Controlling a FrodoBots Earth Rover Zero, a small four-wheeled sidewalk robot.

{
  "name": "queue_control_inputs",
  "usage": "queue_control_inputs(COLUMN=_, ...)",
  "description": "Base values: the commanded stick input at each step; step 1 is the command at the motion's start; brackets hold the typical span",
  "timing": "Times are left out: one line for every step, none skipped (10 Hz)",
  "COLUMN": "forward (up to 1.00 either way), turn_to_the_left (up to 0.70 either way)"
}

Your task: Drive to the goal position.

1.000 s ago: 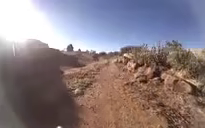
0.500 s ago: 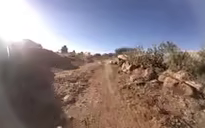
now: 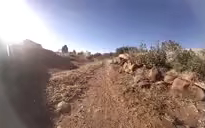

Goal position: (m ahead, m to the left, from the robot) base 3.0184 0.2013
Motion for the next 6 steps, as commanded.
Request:
queue_control_inputs(forward=0.50, turn_to_the_left=0.00)
queue_control_inputs(forward=0.50, turn_to_the_left=0.00)
queue_control_inputs(forward=0.50, turn_to_the_left=0.00)
queue_control_inputs(forward=0.50, turn_to_the_left=0.00)
queue_control_inputs(forward=0.50, turn_to_the_left=0.00)
queue_control_inputs(forward=0.50, turn_to_the_left=0.00)
